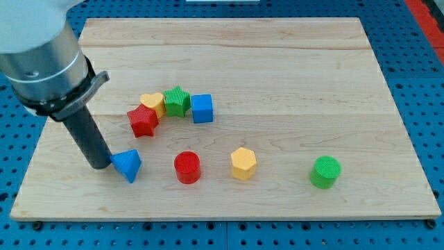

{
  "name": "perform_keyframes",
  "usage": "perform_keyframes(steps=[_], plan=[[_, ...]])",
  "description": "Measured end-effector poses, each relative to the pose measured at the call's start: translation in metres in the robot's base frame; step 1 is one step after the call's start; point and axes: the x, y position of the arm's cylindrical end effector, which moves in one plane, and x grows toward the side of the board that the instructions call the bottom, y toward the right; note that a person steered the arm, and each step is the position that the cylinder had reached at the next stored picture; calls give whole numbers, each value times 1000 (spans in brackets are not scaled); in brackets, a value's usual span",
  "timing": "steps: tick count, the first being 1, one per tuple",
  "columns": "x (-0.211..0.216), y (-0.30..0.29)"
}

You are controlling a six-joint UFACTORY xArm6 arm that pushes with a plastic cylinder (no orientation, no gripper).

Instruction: Push the red star to the left of the blue triangle

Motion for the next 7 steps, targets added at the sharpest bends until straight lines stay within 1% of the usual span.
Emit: perform_keyframes(steps=[1,2,3,4,5,6,7], plan=[[-18,-21],[-33,26],[-40,56],[-75,101],[-106,59],[-110,39],[-110,34]])
